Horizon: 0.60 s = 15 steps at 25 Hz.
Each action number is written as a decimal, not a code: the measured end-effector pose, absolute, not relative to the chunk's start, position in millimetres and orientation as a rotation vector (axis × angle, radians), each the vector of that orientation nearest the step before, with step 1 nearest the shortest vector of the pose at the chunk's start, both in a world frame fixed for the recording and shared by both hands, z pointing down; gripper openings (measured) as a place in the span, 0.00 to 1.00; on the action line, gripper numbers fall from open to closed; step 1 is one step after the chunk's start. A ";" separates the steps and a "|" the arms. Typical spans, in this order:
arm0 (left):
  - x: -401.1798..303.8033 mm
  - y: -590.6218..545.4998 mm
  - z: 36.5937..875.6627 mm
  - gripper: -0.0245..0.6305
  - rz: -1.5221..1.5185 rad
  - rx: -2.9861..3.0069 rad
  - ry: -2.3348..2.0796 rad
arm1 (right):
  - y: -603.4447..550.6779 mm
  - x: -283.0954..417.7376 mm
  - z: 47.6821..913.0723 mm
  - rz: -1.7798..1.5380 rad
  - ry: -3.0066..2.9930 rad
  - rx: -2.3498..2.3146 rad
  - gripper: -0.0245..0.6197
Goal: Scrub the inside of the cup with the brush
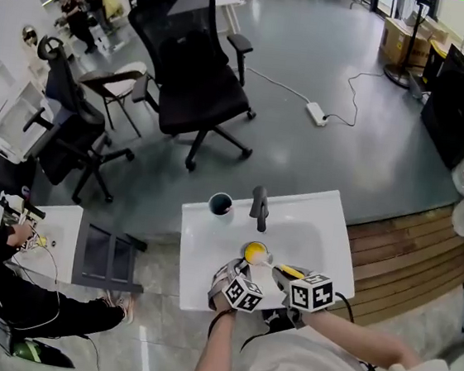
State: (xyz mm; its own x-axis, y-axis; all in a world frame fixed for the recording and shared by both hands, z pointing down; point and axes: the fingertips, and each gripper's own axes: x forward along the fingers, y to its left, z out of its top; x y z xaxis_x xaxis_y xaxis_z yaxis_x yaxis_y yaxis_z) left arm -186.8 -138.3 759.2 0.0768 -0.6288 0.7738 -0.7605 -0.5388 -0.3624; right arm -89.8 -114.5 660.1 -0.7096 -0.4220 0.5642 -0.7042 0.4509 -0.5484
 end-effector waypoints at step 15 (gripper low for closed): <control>-188.1 -134.6 761.6 0.12 1.516 2.309 -1.250 | -72.2 -111.4 673.8 0.055 -2.334 0.289 0.16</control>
